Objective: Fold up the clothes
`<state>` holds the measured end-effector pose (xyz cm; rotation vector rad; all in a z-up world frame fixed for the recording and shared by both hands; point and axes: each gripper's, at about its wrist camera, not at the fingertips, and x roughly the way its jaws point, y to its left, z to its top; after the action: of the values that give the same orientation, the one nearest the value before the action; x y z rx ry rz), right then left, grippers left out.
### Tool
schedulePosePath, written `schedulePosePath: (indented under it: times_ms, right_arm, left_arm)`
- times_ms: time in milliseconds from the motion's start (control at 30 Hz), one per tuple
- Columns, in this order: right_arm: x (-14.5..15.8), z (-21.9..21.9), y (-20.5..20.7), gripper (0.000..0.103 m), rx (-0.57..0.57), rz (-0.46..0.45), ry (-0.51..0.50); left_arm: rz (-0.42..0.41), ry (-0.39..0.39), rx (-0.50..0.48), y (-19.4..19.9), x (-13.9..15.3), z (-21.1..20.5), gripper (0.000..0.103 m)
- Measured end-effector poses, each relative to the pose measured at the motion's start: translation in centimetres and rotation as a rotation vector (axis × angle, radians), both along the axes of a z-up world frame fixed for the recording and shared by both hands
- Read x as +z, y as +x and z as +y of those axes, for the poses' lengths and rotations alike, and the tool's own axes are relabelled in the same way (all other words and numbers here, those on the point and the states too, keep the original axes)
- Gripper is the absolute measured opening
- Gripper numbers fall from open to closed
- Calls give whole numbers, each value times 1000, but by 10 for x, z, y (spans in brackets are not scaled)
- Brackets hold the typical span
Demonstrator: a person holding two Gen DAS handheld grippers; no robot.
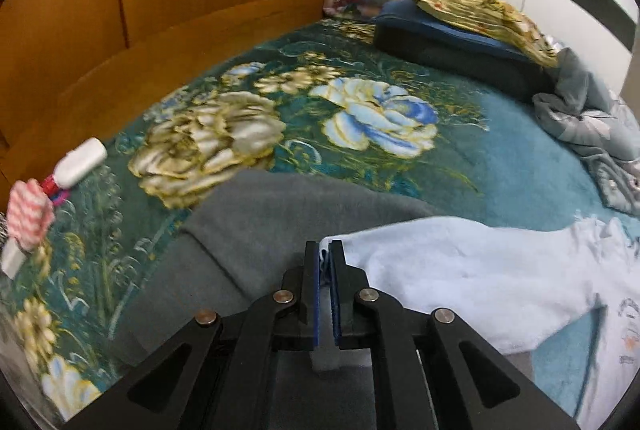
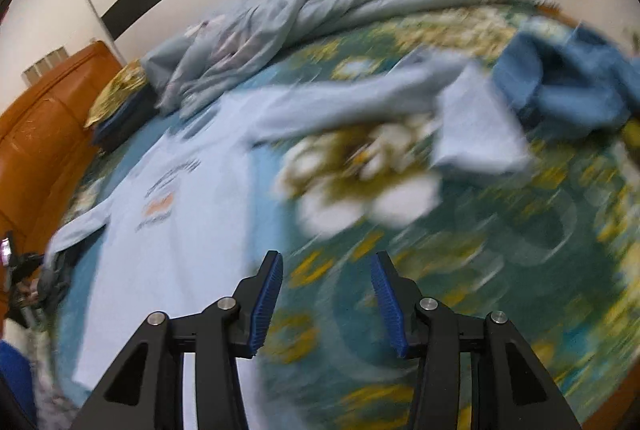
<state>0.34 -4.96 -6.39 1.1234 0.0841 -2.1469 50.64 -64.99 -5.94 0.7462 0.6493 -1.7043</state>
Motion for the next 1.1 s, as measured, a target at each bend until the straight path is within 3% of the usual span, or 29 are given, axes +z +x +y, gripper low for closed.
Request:
schedulePosePath:
  times_ms: [100, 167, 300, 567, 700, 733, 833, 900, 1100]
  right_arm:
    - [10, 5, -31, 50, -15, 96, 86]
    - [9, -1, -48, 50, 25, 137, 150]
    - [-7, -12, -70, 50, 122, 192, 279]
    - [-22, -10, -79, 49, 365, 247, 366]
    - [-24, -12, -77, 49, 463, 329, 462]
    - [-23, -12, -76, 43, 483, 334, 465]
    - [-21, -13, -80, 6, 504, 335, 465]
    - [-15, -10, -89, 5, 485, 307, 422]
    - [54, 22, -138, 5, 343, 195, 58]
  left_arm:
    - [31, 13, -14, 1, 8, 14, 19]
    - [46, 1, -21, 3, 16, 25, 34]
    - [71, -32, -61, 7, 32, 58, 40]
    - [81, -66, -147, -6, 50, 128, 43]
    - [117, -67, -165, -16, 54, 151, 43]
    - [124, -64, -168, -20, 54, 155, 43]
    - [137, -58, -180, -33, 55, 165, 43]
    - [136, -57, -192, -43, 57, 171, 43]
    - [97, -88, -243, -72, 66, 187, 43]
